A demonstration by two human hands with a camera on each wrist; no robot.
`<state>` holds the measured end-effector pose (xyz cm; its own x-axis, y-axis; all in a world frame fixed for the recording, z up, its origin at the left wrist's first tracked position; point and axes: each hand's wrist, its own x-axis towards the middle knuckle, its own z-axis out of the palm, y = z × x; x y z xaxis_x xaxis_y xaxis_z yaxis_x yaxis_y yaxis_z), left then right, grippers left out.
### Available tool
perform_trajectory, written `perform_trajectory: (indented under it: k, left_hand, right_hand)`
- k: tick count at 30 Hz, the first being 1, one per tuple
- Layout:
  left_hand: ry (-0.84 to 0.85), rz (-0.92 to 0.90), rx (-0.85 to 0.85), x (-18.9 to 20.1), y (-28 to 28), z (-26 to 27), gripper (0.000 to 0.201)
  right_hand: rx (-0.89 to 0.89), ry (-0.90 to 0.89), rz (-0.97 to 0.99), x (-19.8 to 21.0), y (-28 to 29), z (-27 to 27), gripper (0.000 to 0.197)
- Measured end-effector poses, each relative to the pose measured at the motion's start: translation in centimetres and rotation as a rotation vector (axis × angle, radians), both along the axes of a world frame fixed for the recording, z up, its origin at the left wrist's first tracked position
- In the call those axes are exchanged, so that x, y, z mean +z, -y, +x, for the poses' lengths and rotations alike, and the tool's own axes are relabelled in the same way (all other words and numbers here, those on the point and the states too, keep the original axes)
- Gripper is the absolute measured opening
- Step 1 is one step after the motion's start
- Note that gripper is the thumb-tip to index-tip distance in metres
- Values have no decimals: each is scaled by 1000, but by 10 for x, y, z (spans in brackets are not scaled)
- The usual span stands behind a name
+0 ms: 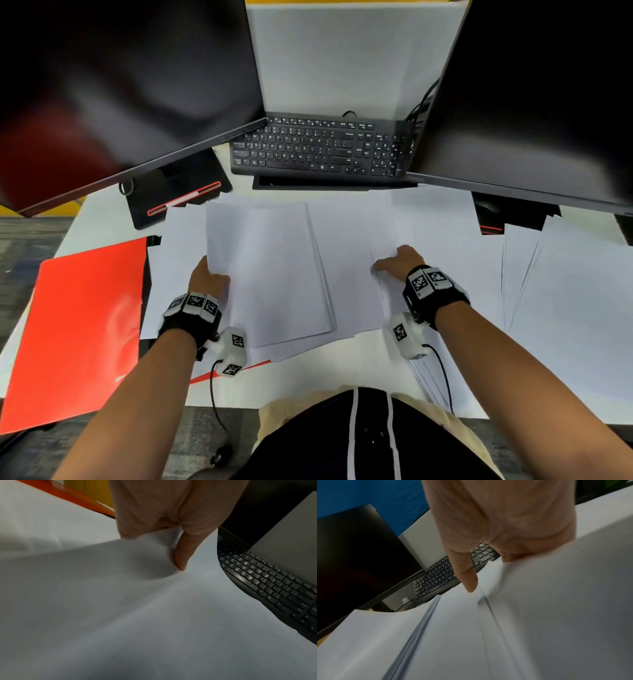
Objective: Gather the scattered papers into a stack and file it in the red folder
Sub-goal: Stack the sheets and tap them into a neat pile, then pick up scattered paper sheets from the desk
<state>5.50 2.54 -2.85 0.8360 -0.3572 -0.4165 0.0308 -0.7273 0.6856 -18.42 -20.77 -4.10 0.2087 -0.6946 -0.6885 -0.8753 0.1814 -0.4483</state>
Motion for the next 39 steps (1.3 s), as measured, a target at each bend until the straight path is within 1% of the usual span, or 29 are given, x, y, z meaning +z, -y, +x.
perform_trajectory:
  k: [4, 7, 10, 11, 13, 17, 20, 21, 24, 26, 28, 33, 39]
  left_hand:
    - [-6, -4, -11, 1, 4, -2, 40]
    - [-10, -10, -8, -1, 5, -2, 43]
    - [-24, -17, 0, -2, 4, 0, 44]
    - [-26, -18, 5, -3, 4, 1, 44]
    - [-41, -18, 4, -6, 4, 3, 44]
    - [-82, -27, 5, -7, 5, 3, 46]
    - [-105, -35, -4, -9, 6, -2, 48]
    - [-119, -41, 3, -10, 6, -3, 49]
    - [-150, -51, 24, -12, 9, -7, 48]
    - [-137, -36, -4, -10, 14, -10, 48]
    - [-121, -18, -34, -9, 18, -12, 49]
    - [-113, 1, -47, -9, 22, -15, 46]
    - [-150, -20, -21, -9, 22, -14, 44]
  right_hand:
    - [-48, 74, 29, -6, -1, 0, 87]
    - [-117, 110, 40, -8, -1, -7, 88]
    - [-110, 165, 31, -14, -3, -7, 92]
    - [-105, 159, 18, -16, -3, -5, 93]
    - [-86, 131, -18, -7, -9, 0, 87]
    - [-4, 92, -169, 16, -10, 6, 44]
    - [56, 32, -372, 45, -8, 6, 22]
    - [67, -1, -444, 56, -7, 5, 18]
    - [149, -85, -622, 86, -1, 4, 20]
    - [229, -143, -721, 102, 2, 5, 23]
    - [265, -190, -830, 117, 6, 5, 24]
    - [260, -214, -972, 152, 17, -4, 20]
    - [225, -165, -1169, 185, 23, -11, 15]
